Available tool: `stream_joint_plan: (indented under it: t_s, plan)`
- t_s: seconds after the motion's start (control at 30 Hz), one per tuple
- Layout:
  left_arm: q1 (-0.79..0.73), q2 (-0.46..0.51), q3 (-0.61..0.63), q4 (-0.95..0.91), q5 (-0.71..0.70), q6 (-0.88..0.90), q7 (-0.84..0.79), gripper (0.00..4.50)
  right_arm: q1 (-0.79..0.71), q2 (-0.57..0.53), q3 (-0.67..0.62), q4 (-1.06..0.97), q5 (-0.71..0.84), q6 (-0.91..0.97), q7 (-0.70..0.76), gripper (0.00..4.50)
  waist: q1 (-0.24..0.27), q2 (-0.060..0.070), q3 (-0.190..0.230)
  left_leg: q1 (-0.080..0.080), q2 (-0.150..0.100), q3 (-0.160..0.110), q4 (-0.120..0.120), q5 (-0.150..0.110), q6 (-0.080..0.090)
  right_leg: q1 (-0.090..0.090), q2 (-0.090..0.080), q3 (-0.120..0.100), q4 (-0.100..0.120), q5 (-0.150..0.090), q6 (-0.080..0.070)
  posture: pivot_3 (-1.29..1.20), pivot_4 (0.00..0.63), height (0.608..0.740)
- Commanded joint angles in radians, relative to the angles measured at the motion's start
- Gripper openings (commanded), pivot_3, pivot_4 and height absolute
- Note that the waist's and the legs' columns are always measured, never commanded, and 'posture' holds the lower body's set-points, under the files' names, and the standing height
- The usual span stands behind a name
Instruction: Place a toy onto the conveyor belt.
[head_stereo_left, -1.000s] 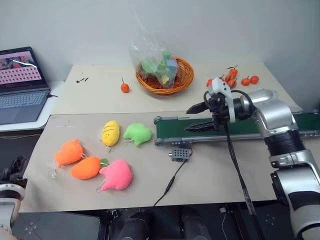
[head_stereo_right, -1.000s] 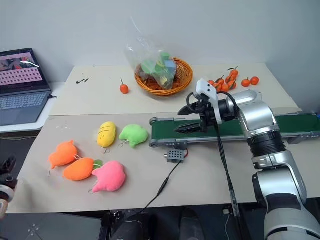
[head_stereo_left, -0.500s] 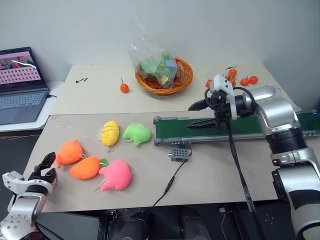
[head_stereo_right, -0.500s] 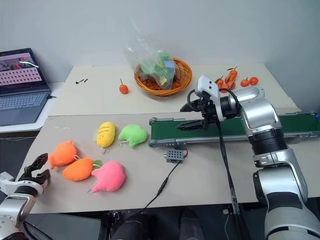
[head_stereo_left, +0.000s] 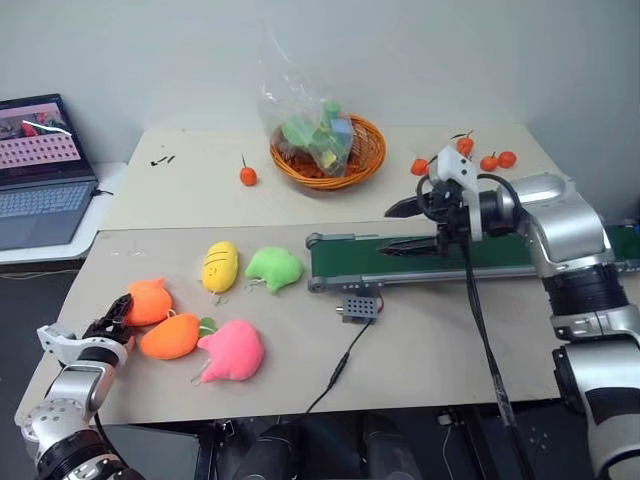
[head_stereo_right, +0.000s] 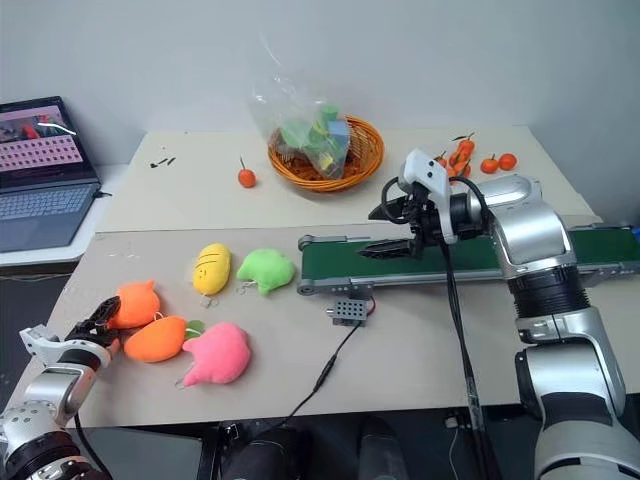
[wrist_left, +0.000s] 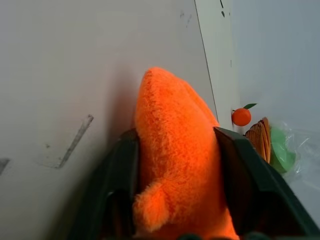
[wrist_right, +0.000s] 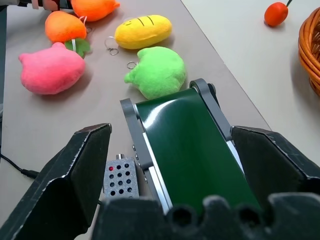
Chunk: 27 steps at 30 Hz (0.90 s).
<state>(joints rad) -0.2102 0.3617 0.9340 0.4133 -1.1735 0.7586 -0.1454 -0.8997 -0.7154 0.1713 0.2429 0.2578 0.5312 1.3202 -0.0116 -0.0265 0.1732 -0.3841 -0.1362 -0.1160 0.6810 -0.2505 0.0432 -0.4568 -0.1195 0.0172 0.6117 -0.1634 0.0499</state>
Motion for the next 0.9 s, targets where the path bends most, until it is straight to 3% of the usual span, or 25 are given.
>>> stream_joint_plan:
  t_s: [0.03,0.2,0.33,0.47,0.6,0.7,0.9]
  plan:
    - [-0.002,0.020,0.051,-0.057,-0.058,-0.047,-0.053,0.84,-0.005,-0.010,-0.035,-0.028,0.015,-0.003,-0.009,4.50,-0.001,0.000,0.000,0.000,0.000,0.000,0.000,0.000,0.000,0.000,0.000,0.000,0.000,0.000,0.000,0.00,0.150,0.740]
    - [0.000,0.040,0.093,-0.132,-0.114,-0.082,-0.090,0.84,-0.010,-0.001,-0.031,-0.012,0.012,-0.015,-0.014,4.50,-0.002,0.000,0.000,0.000,0.002,0.001,0.000,0.000,0.000,0.000,0.002,0.000,0.000,0.000,0.000,0.00,0.150,0.740]
    - [-0.002,0.109,-0.065,-0.201,0.338,-0.482,-0.045,0.84,-0.011,0.018,-0.025,0.003,0.012,-0.028,-0.014,4.50,-0.001,0.000,0.000,0.000,0.005,0.003,0.000,0.000,-0.002,0.000,0.005,0.001,-0.002,0.002,-0.003,0.00,0.150,0.740]
    - [0.069,0.207,-0.364,-0.267,0.760,-0.700,-0.073,0.84,-0.026,0.034,-0.020,0.030,0.003,-0.045,-0.013,4.50,0.002,0.000,0.000,0.001,0.007,0.007,0.000,-0.001,-0.002,0.000,0.007,0.003,-0.003,0.003,-0.004,0.00,0.150,0.740]
    - [0.138,0.284,-0.554,-0.349,1.141,-0.962,-0.018,0.84,-0.034,0.045,-0.022,0.041,0.000,-0.057,-0.014,4.50,0.004,0.000,-0.001,0.001,0.008,0.008,-0.001,-0.002,0.000,-0.001,0.007,0.004,-0.003,0.003,-0.004,0.00,0.150,0.740]
    - [0.233,0.432,-0.690,-0.419,1.591,-1.191,0.101,0.84,-0.024,0.040,-0.028,0.038,-0.002,-0.063,-0.022,4.50,-0.001,0.000,-0.001,0.000,0.009,0.009,-0.001,-0.003,-0.002,-0.003,0.008,0.004,-0.003,0.003,-0.005,0.00,0.150,0.740]
    - [0.255,0.532,-0.761,-0.389,1.931,-1.354,0.354,0.84,-0.007,0.034,-0.038,0.019,0.002,-0.056,-0.041,4.50,-0.002,0.006,-0.001,0.003,0.012,0.012,-0.005,-0.008,0.004,-0.004,0.010,0.003,-0.003,0.004,-0.007,0.00,0.150,0.740]
